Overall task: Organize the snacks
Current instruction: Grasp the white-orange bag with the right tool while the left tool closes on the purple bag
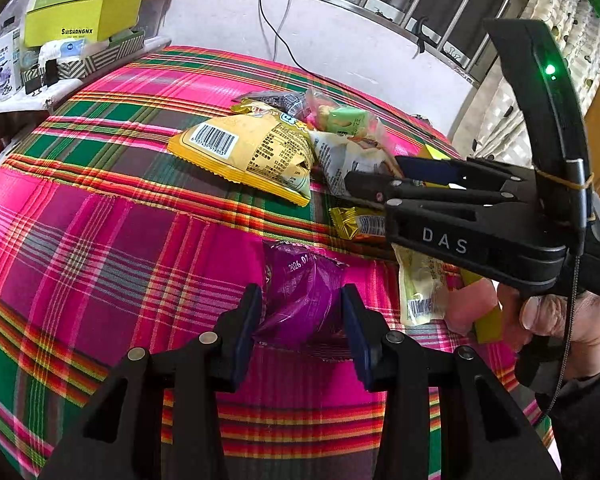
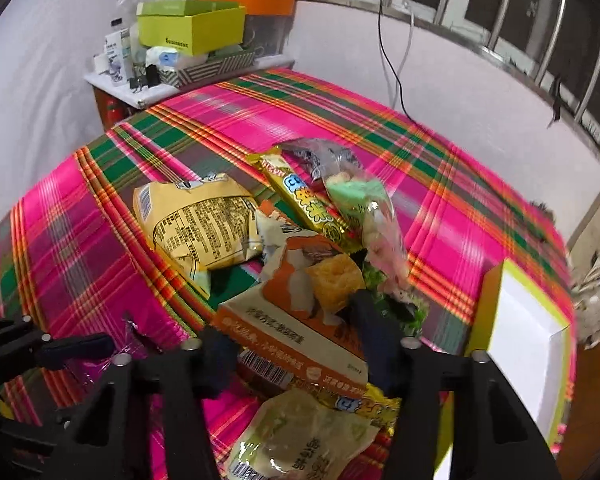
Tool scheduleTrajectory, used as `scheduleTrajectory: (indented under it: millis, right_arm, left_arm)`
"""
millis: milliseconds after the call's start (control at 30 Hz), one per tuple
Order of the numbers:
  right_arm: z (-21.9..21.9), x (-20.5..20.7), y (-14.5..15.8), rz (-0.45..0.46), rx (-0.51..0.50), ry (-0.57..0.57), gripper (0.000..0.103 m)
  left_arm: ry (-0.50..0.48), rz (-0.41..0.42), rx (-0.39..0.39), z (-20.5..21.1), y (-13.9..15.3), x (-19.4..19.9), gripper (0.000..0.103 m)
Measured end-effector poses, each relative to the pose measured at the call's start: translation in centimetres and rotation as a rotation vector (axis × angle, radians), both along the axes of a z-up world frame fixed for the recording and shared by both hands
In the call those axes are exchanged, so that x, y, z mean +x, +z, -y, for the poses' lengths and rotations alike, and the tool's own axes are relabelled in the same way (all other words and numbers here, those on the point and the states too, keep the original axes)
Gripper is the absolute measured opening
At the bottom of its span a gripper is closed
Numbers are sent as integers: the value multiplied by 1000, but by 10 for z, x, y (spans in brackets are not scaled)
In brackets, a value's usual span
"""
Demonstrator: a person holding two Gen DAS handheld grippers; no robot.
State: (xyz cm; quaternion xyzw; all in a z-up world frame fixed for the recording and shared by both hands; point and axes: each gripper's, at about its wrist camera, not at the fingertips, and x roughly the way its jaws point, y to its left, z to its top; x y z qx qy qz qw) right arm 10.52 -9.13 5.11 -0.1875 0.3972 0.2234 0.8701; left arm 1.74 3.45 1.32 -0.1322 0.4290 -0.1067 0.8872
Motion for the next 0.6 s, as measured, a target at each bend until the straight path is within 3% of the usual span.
scheduleTrajectory:
  millis: [167, 267, 600]
  right_arm:
    - [4, -9, 15, 59, 14, -8, 21]
    - [9, -13, 22, 73, 35, -14, 15]
    - [23, -36, 43, 110, 97, -9, 7]
  left_arm:
    - [2, 5, 2, -1, 3, -2, 40]
    - [3, 9, 9, 0, 6, -5, 39]
    - [8, 19, 18, 6, 16, -17, 36]
